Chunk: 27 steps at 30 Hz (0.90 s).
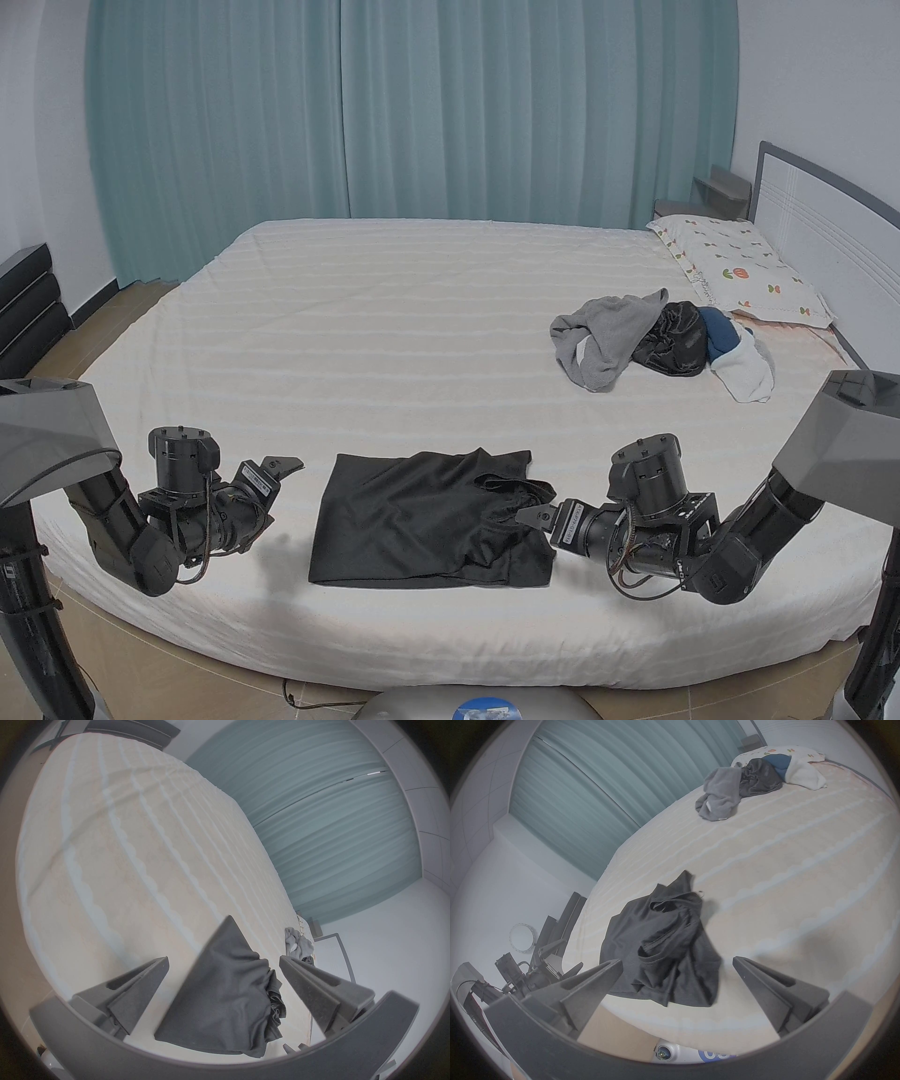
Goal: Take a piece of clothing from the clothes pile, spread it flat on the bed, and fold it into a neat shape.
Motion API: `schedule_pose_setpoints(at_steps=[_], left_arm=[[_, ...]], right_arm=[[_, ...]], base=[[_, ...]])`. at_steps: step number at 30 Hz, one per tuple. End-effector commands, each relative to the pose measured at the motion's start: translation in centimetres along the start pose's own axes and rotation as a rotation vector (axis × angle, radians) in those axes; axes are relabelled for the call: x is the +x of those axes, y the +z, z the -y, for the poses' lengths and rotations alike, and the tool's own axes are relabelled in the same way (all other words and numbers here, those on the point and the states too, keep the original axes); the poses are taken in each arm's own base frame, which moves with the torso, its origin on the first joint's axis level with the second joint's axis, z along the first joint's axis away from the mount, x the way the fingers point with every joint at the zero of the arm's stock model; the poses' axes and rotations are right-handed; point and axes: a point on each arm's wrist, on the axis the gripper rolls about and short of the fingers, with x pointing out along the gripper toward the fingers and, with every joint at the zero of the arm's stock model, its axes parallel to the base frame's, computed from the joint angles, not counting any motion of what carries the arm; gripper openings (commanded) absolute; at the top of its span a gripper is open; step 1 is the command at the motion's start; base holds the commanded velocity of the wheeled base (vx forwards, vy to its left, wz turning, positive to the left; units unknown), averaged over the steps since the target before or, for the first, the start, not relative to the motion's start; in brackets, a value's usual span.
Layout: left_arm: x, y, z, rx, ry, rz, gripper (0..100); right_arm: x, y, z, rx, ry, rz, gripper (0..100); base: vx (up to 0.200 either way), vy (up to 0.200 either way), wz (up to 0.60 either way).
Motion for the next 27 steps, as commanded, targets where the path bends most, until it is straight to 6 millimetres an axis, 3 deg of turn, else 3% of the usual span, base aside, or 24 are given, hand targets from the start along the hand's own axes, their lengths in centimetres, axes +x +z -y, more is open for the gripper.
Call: schedule_pose_setpoints(at_steps=[1,7,18,24,27], left_arm=[[0.5,0.0,-0.3,-0.003,0.01,-0.002,100],[0.7,0.0,-0.5,-0.005,0.017,-0.002,100],[0.7,-0.2,-0.8,0.002,0.029,-0.007,100],[0.7,-0.3,-1.1,0.002,0.039,-0.008,100],[0.8,-0.3,-1.2,0.002,0.045,-0.01,100]], right_arm=[[0.5,-0.2,0.2,0.0,-0.006,-0.005,100],[1.1,-0.3,0.5,-0.013,-0.025,-0.01,100],[2.2,0.5,3.9,-0.089,-0.257,0.052,100],[1.1,1.0,6.7,-0.109,-0.35,0.038,100],[-0.5,2.1,7.3,-0.112,-0.365,0.065,100]], base=[[0.0,0.2,0.0],[0.0,0.2,0.0],[0.0,0.0,0.0],[0.0,0.0,0.0],[0.0,0.0,0.0]])
